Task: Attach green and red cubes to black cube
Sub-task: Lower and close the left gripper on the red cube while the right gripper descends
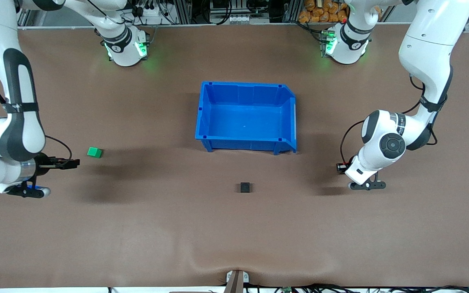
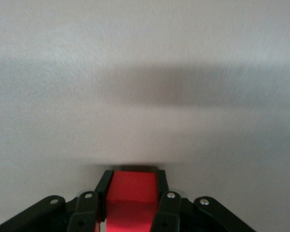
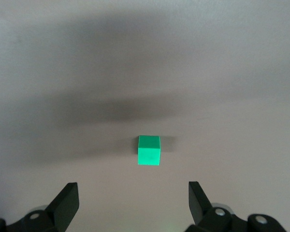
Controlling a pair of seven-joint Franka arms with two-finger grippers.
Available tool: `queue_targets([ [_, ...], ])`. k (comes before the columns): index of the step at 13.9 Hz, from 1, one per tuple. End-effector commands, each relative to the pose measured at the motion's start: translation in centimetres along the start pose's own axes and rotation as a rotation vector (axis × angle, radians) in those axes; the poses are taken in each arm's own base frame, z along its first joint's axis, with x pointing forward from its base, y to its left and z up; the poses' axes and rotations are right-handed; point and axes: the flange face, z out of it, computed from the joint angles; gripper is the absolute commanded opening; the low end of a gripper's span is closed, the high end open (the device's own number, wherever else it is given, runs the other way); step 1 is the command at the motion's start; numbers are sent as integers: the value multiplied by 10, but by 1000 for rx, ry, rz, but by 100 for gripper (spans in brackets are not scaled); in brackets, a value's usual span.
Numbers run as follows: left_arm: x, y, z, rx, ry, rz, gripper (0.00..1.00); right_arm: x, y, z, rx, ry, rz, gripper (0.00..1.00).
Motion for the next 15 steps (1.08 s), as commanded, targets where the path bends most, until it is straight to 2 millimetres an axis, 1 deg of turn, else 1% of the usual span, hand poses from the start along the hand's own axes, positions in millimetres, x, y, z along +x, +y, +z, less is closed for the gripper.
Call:
queue_targets([
  [1, 9, 20, -22, 3, 33, -127, 0, 0, 2, 9, 25, -12, 26, 100],
  [5, 28, 39, -43, 16, 20, -363, 0, 6, 8, 44, 24, -36, 35, 100],
  [6, 33, 48, -44, 6, 19, -451, 0, 7, 8, 54, 23, -26, 36, 100],
  [8, 45, 73, -50, -49, 17, -646, 0, 8, 11, 68, 22, -12, 39, 100],
  [10, 52, 96, -49, -83, 14, -783, 0, 8, 11, 83, 19, -1, 40, 100],
  [11, 52, 112, -46, -95, 3, -857, 0, 8, 11, 91, 17, 7, 40, 100],
  [12, 50, 127, -44, -104, -8, -938, 0, 8, 11, 95, 17, 19, 41, 100],
  [13, 45, 143, -38, -102, -16, -1004, 0, 8, 13, 100, 17, 19, 44, 100],
  [14, 44, 162, -43, -117, -12, -1071, 0, 7, 13, 104, 16, 19, 45, 100],
  [15, 48, 169, -49, -136, -10, -1145, 0, 6, 13, 108, 16, 12, 45, 100],
])
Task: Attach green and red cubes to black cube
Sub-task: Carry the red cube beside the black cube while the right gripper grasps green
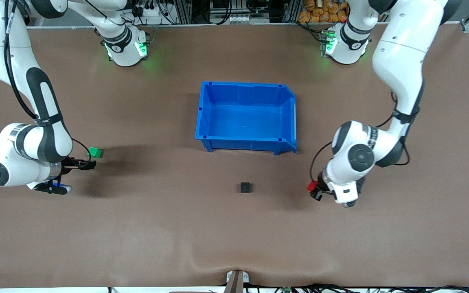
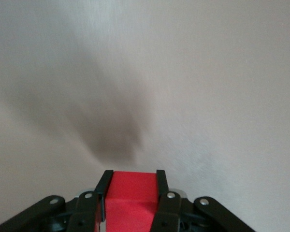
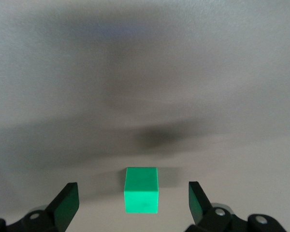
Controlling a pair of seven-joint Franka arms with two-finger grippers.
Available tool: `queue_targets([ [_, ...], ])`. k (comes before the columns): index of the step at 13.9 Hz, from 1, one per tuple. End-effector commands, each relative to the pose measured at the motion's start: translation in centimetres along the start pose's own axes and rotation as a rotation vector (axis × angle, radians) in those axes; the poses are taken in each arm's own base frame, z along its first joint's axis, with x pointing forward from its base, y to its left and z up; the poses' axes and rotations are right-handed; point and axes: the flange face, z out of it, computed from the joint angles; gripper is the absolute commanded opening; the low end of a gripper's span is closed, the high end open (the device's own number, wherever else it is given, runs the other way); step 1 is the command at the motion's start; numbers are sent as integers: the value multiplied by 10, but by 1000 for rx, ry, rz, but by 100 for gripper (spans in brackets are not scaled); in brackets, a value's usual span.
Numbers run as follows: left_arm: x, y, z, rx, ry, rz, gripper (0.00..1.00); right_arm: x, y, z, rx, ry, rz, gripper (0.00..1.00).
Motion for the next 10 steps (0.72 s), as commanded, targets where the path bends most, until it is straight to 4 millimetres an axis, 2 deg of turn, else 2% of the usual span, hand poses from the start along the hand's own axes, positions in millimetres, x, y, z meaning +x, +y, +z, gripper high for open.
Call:
queue_targets([
  [1, -19, 24, -9, -33, -16, -202, 0, -6, 3, 6, 21, -2, 18, 100],
  [4, -37, 28, -6, -24, -74, -385, 0, -7, 4, 19, 20, -4, 20, 100],
  [6, -64, 37, -3, -23, -111, -431, 0, -10, 6, 29, 20, -15, 23, 100],
  [7, -73, 38, 5, -1, -111, -450, 0, -10, 7, 31, 21, -18, 24, 97],
  [9, -96, 39, 20, 42, -108, -470, 0, -11, 7, 31, 21, -22, 26, 81],
  [10, -114, 40, 25, 48, -107, -472, 0, -11, 7, 34, 21, -27, 26, 75],
])
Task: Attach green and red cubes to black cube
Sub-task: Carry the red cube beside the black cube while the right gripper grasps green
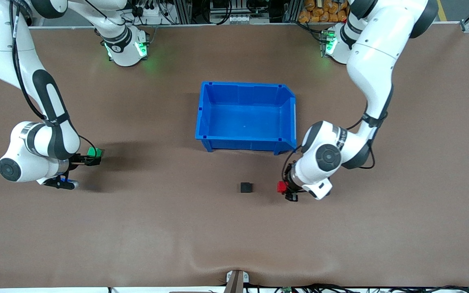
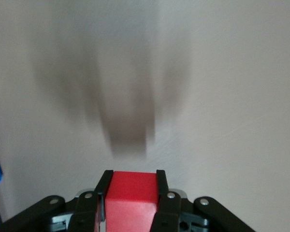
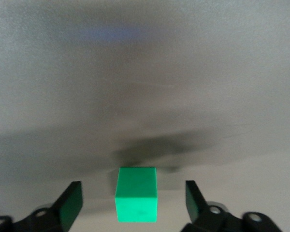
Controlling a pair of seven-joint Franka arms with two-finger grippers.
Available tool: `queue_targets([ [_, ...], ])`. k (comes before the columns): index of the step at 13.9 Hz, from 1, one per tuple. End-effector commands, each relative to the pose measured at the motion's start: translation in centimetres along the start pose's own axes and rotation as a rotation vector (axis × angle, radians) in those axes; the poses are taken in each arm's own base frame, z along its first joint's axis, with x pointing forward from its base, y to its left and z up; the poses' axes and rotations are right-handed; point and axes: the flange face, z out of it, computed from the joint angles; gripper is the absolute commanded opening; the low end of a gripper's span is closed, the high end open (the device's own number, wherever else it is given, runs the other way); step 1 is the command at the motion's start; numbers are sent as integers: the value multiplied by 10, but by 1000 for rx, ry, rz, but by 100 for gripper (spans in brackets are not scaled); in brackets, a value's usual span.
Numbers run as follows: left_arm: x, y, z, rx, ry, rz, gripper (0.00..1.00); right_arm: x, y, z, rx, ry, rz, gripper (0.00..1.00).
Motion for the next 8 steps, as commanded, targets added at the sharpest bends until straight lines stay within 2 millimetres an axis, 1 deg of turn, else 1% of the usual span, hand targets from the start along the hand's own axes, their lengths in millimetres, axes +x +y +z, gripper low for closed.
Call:
queue_targets([
  [1, -34, -4, 18, 18, 1, -33, 0, -1, 4, 8, 21, -10, 20, 70],
  [2, -45, -7, 23, 12, 9, -41, 0, -1, 4, 9, 21, -12, 20, 66],
  [5, -66, -10, 33, -16, 39, -62, 0, 0, 8, 13, 23, -18, 26, 65],
  [6, -69, -10, 33, -24, 38, -68, 0, 0, 8, 15, 23, -22, 26, 56],
  [7, -70, -10, 34, -28, 36, -75, 0, 0, 9, 16, 24, -26, 27, 33],
  [8, -73, -11, 35, -33, 32, -74, 0, 0, 10, 15, 27, -26, 31, 16],
])
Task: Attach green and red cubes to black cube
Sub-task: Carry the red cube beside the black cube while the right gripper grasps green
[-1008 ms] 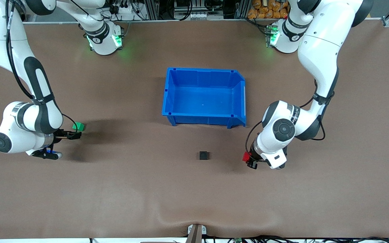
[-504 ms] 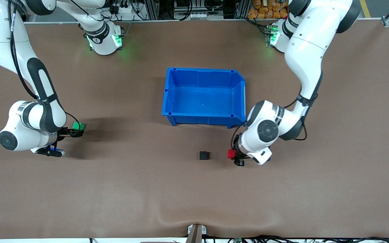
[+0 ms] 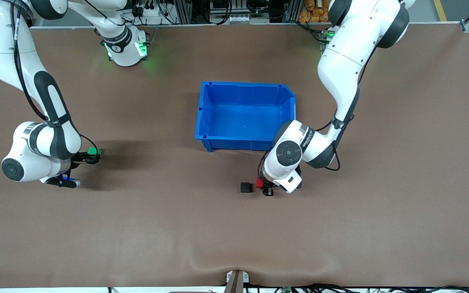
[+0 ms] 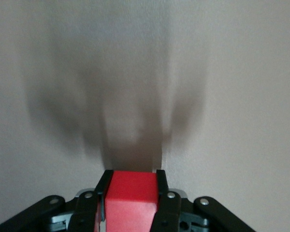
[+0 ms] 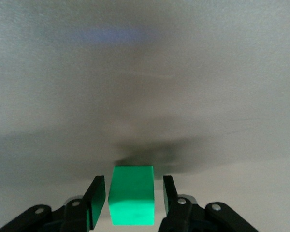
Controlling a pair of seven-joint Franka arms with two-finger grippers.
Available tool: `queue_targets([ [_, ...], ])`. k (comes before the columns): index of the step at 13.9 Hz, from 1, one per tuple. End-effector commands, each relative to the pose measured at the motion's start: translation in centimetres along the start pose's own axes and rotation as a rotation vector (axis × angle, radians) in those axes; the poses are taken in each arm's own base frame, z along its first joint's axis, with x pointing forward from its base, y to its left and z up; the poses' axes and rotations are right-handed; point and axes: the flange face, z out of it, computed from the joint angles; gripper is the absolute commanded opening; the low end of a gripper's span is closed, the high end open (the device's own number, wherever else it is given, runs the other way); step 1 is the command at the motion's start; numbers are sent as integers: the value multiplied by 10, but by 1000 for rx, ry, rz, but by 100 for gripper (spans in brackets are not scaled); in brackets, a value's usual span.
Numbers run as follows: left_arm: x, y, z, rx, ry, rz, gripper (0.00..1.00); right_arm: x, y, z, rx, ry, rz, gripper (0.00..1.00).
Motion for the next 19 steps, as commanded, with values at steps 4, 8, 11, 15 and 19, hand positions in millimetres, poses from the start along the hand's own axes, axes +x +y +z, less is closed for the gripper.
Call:
queue_targets([
  [4, -7, 8, 2, -33, -26, -32, 0, 0, -2, -3, 29, -12, 148, 0],
  [8, -14, 4, 9, -54, -39, -21, 0, -1, -22, -23, 95, -54, 240, 0],
  [11, -13, 7, 10, -73, -49, -23, 0, -2, -31, -34, 147, -87, 314, 0],
  [15, -15, 7, 10, -85, -59, -22, 66, -4, -68, -44, 164, -104, 428, 0],
  [19, -12, 8, 10, -101, -33, 49, 100, -10, -107, -48, 181, -135, 587, 0],
])
